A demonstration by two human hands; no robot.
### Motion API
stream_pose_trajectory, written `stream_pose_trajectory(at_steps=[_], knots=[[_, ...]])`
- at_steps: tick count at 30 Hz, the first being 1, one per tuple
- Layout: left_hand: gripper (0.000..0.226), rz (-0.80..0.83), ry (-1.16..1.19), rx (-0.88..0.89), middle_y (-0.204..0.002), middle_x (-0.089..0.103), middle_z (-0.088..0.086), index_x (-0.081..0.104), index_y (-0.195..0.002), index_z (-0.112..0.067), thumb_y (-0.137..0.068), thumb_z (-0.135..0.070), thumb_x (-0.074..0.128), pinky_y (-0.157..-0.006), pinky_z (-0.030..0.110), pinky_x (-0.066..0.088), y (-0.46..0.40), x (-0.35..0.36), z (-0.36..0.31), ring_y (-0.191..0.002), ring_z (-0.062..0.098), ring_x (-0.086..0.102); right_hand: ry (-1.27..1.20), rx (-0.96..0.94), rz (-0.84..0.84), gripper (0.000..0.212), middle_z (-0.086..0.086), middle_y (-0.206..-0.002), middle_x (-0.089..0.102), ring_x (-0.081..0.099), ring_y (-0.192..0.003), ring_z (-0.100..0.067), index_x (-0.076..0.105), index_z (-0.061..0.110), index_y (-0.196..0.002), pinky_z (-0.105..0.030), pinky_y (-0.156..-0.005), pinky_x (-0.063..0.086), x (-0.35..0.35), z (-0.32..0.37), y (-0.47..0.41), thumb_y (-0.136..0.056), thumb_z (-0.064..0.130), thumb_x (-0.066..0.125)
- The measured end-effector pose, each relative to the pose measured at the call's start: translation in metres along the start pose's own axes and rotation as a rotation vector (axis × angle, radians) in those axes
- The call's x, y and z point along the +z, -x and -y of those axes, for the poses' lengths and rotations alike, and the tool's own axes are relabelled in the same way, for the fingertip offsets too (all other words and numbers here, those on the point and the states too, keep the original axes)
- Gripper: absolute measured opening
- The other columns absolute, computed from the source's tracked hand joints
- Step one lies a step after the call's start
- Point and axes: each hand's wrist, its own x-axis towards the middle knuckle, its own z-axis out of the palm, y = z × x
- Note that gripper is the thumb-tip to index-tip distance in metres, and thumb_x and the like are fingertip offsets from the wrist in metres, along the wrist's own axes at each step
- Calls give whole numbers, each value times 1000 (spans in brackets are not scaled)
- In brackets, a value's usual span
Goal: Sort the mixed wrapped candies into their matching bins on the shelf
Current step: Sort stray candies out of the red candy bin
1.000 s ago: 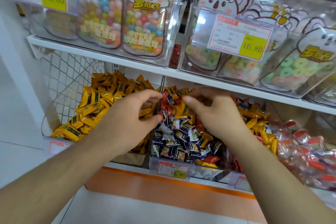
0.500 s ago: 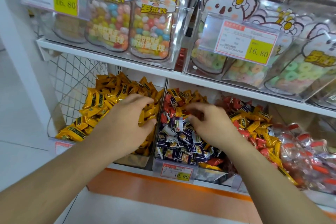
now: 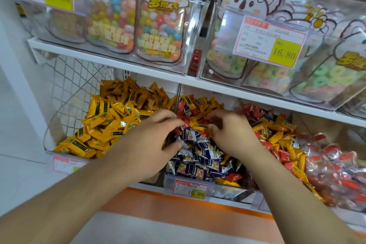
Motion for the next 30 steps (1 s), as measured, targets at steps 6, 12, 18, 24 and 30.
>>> stream_pose_trajectory(at_steps=[6,12,18,24,30], knots=[[49,3,-10,-3,-149,28,-33,44,-149,-42,-101,-47,55,-105,17,39,0,-1,2,-133,-4,40,16,83,118,34,2,-105,69,65,-82,-13,68,21,-126,-23,-72,50,10,-3,-6,-97,38,69],[48,9,-10,-2,-148,28,-33,47,-147,-42,-101,-47,56,-108,18,38,-1,1,4,-134,-4,39,-90,118,100,17,9,-97,64,60,-78,-4,73,28,-105,-14,-58,40,9,-7,-6,-90,34,77],[43,-68,41,-25,-138,43,-32,52,-142,-42,-99,-43,60,-103,13,35,-3,-4,2,-124,-7,44,-111,37,-85,17,17,-97,62,54,-74,5,73,31,-105,-4,-55,38,-14,2,4,-89,29,78],[59,-170,127,-45,-126,49,-31,46,-144,-44,-91,-51,70,-78,0,37,-3,-19,-6,-102,-18,47,-659,-75,119,22,-3,-97,70,68,-79,-22,75,25,-107,-25,-72,60,-32,46,26,-88,17,82],[26,-280,12,-134,-108,58,-23,66,-116,-38,-91,-39,74,-76,18,43,0,-33,13,-94,0,57,-577,4,6,13,13,-99,74,69,-87,-5,70,35,-109,-21,-74,55,-27,39,18,-99,27,67]])
